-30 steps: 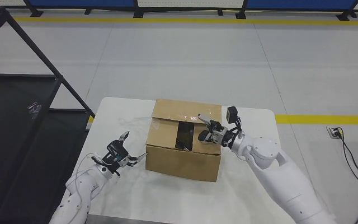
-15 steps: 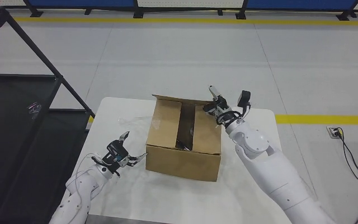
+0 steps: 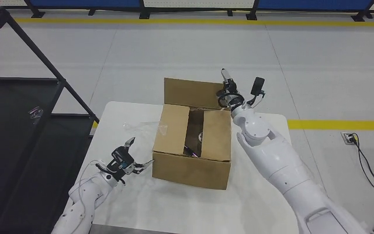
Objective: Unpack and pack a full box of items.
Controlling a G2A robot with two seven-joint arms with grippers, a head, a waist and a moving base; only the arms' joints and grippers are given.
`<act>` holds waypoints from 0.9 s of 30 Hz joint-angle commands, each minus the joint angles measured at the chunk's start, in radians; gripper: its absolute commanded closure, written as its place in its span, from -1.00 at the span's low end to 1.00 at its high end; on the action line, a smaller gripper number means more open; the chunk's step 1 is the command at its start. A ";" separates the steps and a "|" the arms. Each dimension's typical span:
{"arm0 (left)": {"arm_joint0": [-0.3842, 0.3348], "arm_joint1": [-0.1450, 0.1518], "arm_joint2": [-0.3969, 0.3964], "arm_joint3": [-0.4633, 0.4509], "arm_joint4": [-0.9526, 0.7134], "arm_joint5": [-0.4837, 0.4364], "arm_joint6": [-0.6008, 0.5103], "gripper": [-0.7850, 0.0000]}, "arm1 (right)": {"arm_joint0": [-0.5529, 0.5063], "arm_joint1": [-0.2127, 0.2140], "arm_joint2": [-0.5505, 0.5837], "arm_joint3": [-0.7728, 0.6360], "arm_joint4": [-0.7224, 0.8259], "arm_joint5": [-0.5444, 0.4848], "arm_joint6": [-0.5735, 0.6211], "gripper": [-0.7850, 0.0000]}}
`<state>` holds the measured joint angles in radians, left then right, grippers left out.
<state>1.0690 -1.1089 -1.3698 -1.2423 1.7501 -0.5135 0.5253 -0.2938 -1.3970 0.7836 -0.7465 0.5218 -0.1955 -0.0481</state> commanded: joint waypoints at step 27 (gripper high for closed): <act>0.000 0.000 0.000 0.000 0.000 0.000 0.000 -1.00 | 0.095 -0.114 -0.032 0.264 -0.027 0.026 -0.049 -1.00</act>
<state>1.0690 -1.1090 -1.3698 -1.2423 1.7501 -0.5135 0.5253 -0.2004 -1.5081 0.7472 -0.4880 0.4886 -0.1738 -0.0900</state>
